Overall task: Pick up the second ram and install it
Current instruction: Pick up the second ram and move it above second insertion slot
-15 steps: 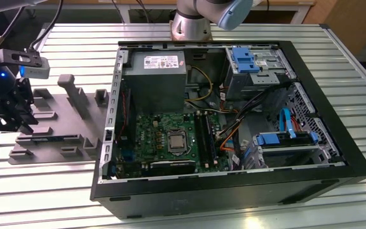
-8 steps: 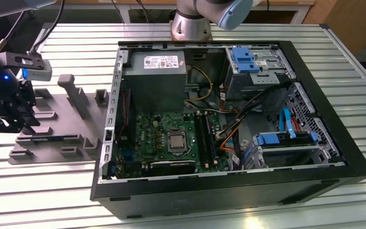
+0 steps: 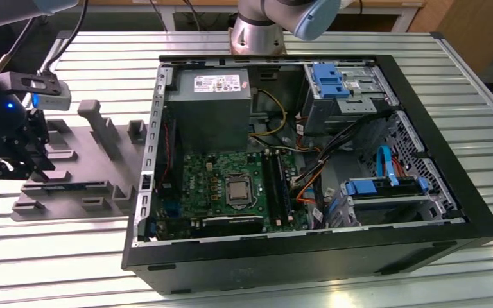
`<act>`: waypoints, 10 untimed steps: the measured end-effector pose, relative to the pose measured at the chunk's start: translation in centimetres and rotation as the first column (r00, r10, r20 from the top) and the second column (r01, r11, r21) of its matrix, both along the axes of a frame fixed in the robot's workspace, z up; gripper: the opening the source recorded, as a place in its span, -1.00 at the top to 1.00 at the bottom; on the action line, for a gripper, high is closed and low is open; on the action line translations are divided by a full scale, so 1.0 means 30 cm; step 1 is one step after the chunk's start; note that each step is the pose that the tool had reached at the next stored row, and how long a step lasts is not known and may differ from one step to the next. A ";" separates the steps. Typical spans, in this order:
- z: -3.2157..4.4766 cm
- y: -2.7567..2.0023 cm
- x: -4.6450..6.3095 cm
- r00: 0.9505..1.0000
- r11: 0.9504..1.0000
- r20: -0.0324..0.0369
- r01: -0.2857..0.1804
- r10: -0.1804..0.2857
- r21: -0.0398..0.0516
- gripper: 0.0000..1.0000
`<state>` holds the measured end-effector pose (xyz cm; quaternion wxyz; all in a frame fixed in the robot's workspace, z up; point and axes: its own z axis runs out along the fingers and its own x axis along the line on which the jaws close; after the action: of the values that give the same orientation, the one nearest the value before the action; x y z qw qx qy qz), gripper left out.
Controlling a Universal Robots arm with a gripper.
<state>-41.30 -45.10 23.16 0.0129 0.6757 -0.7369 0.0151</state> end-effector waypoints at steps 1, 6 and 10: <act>0.000 0.000 0.000 1.000 1.000 0.000 0.000 0.000 0.000 0.39; -0.001 0.000 0.000 1.000 1.000 0.000 0.000 0.000 0.000 0.39; -0.014 0.000 0.002 1.000 1.000 0.000 0.000 0.000 0.000 0.39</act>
<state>-41.24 -45.10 22.72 0.0129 0.6757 -0.7369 0.0151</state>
